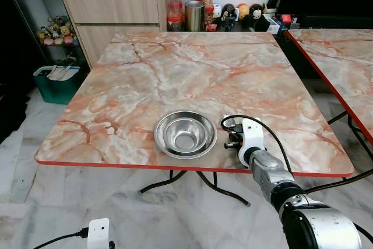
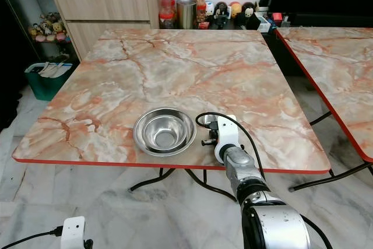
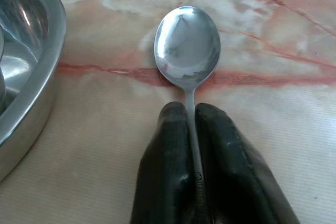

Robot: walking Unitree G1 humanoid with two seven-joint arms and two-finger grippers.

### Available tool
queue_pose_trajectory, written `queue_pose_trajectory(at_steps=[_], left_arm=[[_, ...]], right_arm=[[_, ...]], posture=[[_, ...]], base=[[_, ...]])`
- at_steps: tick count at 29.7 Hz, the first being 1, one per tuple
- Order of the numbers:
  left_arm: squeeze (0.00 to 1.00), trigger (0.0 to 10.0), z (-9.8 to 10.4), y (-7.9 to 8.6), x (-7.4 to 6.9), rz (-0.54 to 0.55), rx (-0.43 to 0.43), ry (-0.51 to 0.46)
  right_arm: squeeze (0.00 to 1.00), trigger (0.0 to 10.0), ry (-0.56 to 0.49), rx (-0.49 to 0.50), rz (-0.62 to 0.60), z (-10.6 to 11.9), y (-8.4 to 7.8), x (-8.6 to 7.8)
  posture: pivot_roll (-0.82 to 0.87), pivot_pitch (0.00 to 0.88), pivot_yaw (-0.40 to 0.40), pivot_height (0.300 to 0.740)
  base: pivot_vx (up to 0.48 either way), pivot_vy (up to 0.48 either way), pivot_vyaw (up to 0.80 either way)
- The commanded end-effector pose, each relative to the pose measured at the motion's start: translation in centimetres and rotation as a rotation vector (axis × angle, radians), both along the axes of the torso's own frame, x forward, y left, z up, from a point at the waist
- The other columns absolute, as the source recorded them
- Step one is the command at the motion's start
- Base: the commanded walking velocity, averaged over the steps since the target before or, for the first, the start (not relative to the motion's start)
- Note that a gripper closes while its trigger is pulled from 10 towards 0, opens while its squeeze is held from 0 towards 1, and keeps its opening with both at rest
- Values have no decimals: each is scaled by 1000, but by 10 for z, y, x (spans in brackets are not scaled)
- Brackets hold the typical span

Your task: Setting the table

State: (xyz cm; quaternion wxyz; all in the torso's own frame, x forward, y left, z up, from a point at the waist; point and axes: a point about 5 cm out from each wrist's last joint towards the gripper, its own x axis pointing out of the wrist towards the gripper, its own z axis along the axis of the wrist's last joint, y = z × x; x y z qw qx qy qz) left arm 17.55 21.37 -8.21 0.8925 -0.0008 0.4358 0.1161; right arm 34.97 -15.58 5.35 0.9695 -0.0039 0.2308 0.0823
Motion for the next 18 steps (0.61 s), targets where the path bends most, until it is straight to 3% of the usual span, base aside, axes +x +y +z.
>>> queue_pose_trajectory(at_steps=[1, 11, 12, 18], left_arm=[[0, 10000, 1, 2, 2, -10, 15, -1], [0, 10000, 3, 1, 5, -15, 18, -11], [0, 10000, 3, 1, 5, -15, 18, -14], [0, 10000, 4, 0, 7, -14, 11, -19]], right_arm=[[1000, 10000, -2, -3, -7, 0, -2, 0], [1000, 10000, -1, -8, -7, -1, -1, -1], [0, 10000, -3, -12, -12, -1, -2, 0], [0, 10000, -37, -26, -23, 5, -5, 3]], posture=[[84, 0, -10, 740], [88, 0, -7, 740], [88, 0, -7, 740], [88, 0, -8, 740]], base=[[0, 0, 0], [0, 0, 0], [0, 0, 0], [0, 0, 0]])
